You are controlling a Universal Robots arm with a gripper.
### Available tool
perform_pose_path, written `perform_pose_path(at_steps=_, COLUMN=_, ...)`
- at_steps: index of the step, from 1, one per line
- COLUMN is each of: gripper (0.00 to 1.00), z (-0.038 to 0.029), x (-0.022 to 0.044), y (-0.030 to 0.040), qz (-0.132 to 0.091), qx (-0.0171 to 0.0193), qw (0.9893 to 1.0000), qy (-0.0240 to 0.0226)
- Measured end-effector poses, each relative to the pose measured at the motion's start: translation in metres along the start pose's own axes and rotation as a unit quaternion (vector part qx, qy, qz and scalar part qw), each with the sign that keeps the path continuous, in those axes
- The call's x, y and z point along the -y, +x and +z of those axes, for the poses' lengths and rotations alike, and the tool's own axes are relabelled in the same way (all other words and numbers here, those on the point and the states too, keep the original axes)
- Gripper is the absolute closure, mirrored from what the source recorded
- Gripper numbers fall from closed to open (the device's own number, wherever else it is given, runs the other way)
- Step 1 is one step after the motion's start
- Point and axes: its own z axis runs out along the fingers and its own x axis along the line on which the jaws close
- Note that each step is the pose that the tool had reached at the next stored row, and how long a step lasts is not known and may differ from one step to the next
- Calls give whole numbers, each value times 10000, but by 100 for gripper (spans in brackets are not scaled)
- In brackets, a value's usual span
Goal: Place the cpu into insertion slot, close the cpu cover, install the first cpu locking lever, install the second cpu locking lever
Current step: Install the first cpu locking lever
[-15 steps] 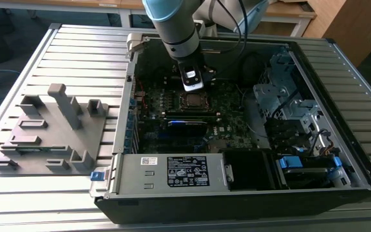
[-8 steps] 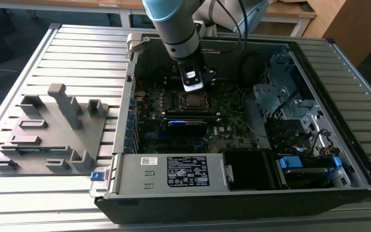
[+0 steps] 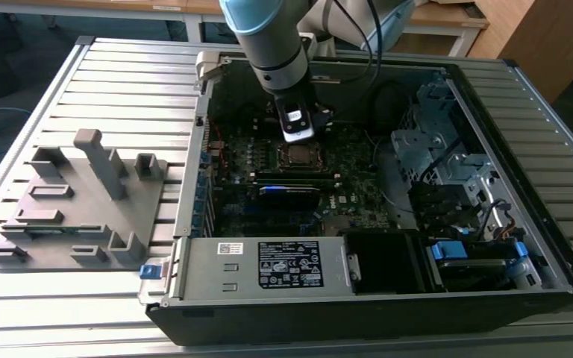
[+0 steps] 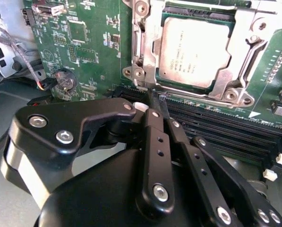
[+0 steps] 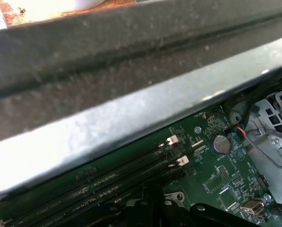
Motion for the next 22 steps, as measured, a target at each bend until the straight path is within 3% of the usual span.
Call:
perform_pose_path(at_steps=13, gripper=90, z=10, x=23, y=-8, qz=25, qx=-5, qw=10000, qy=-18)
perform_pose_path(at_steps=22, gripper=90, z=-25, x=35, y=-36, qz=33, qx=-17, qw=10000, qy=-35)
